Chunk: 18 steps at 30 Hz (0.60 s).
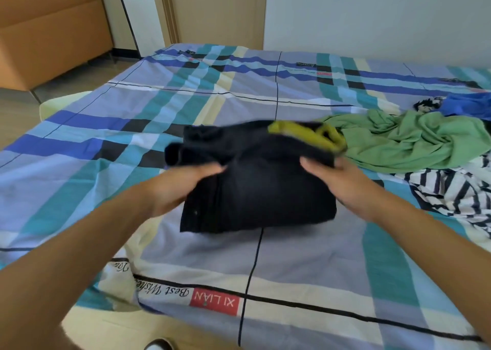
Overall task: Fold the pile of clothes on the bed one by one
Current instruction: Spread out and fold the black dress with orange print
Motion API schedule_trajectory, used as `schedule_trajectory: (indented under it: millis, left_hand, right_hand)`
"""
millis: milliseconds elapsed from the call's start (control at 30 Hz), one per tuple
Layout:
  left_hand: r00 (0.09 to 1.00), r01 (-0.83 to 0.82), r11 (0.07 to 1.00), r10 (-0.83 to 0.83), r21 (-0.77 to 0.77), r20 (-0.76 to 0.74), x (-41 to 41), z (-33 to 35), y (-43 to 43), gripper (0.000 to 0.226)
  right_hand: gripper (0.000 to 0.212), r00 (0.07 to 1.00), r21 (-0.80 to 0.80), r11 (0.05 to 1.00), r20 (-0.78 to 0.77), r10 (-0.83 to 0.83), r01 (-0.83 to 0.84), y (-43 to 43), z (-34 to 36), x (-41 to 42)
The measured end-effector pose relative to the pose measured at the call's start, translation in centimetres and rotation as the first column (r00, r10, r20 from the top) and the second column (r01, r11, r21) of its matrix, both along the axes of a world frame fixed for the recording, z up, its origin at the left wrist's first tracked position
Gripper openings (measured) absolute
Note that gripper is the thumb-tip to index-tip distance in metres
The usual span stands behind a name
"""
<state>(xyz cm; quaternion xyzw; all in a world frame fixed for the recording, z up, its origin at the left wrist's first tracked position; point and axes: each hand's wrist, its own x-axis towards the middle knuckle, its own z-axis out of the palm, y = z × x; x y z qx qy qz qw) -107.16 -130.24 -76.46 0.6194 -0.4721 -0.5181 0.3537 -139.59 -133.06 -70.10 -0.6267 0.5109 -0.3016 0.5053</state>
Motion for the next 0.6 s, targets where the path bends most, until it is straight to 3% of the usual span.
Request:
schedule_trajectory:
  millis: [67, 133, 200, 267, 300, 367, 433, 500, 600]
  left_hand:
    - [0.993, -0.086, 0.996, 0.085, -0.004, -0.086, -3.3, 3.8, -0.7, 0.036]
    - [0.984, -0.179, 0.983, 0.179, -0.027, 0.001, -3.8, 3.9, -1.6, 0.042]
    - [0.926, -0.199, 0.98, 0.196, -0.027, 0.324, -3.8, 3.3, -2.0, 0.05]
    - [0.759, -0.151, 0.986, 0.161, -0.07, 0.631, -4.6, 3.5, -1.6, 0.061]
    - [0.64, -0.114, 0.98, 0.199, -0.164, 0.742, -5.3, 3.9, -1.4, 0.064]
    - [0.455, 0.105, 0.89, 0.353, -0.443, 0.818, -6.7, 4.4, -0.8, 0.064]
    - [0.51, 0.34, 0.726, 0.392, -0.598, 0.766, -7.7, 4.2, -0.3, 0.055]
    - [0.517, 0.49, 0.698, 0.248, -0.521, 0.819, -8.5, 3.2, 0.0, 0.052]
    - [0.426, 0.517, 0.821, -0.004, -0.241, 0.905, -8.2, 1.3, -0.3, 0.072]
  right_hand:
    - [0.018, 0.999, -0.038, 0.998, 0.025, -0.047, 0.048, -2.7, -0.3, 1.9]
    - [0.029, 0.99, -0.054, 0.992, -0.08, -0.116, 0.112, -5.3, -2.0, 3.0]
    - [0.04, 0.94, -0.073, 0.994, -0.328, -0.099, 0.079, -6.2, -3.8, 3.7]
    - [0.049, 0.837, -0.052, 0.998, -0.543, -0.066, 0.046, -6.2, -5.4, 3.7]
    - [0.053, 0.818, -0.05, 0.997, -0.57, -0.072, 0.053, -6.2, -5.8, 3.5]
    - [0.061, 0.787, -0.12, 0.991, -0.605, -0.123, 0.062, -5.9, -5.8, 3.5]
    - [0.067, 0.741, -0.313, 0.95, -0.632, -0.226, 0.023, -5.5, -5.3, 3.9]
    - [0.063, 0.785, -0.508, 0.861, -0.547, -0.29, -0.036, -5.0, -4.3, 5.0]
    - [0.056, 0.853, -0.551, 0.806, -0.509, -0.117, -0.218, -4.3, -3.3, 7.5]
